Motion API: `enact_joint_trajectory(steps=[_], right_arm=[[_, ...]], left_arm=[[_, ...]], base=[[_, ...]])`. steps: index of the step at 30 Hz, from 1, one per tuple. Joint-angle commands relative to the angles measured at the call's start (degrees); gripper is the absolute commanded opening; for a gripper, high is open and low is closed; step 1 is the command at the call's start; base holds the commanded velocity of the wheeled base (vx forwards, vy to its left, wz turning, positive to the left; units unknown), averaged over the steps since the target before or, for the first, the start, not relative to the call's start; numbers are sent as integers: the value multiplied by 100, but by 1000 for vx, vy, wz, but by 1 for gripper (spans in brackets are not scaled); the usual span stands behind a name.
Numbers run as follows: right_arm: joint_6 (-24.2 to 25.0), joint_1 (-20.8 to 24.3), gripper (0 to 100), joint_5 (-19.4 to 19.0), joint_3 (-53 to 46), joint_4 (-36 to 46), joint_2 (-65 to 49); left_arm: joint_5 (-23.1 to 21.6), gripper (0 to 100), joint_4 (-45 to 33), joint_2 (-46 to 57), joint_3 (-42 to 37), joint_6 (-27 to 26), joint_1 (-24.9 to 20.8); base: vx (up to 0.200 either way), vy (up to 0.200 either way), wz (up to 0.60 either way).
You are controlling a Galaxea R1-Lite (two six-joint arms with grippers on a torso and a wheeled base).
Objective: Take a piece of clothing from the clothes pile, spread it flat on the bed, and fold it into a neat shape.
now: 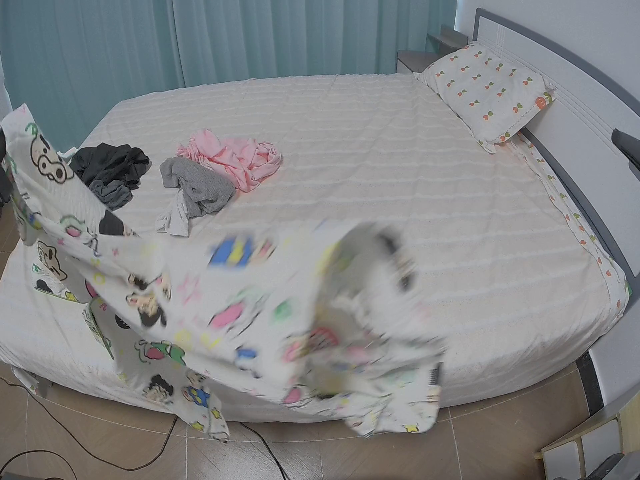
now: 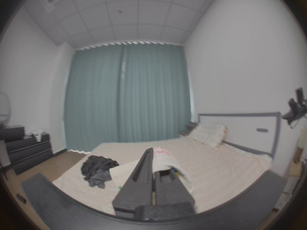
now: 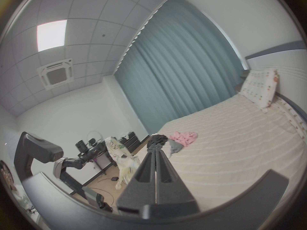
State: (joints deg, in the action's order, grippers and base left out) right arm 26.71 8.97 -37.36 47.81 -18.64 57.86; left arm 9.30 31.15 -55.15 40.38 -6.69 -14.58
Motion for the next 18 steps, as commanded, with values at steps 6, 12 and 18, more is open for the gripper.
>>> enact_joint_trajectory(steps=[6, 12, 18], right_arm=[[-8, 34, 0, -447, -448, 229, -134], [-8, 61, 0, -720, -782, 212, -108], [-25, 307, 0, -799, -1142, 212, 41]], left_arm=[[-561, 0, -988, 382, 58, 89, -493], [-447, 0, -1023, -145, 586, 397, -1346], [-60, 0, -1014, -1015, 1526, 1082, -1636]], base=[[0, 0, 0], [0, 0, 0], [0, 0, 0]])
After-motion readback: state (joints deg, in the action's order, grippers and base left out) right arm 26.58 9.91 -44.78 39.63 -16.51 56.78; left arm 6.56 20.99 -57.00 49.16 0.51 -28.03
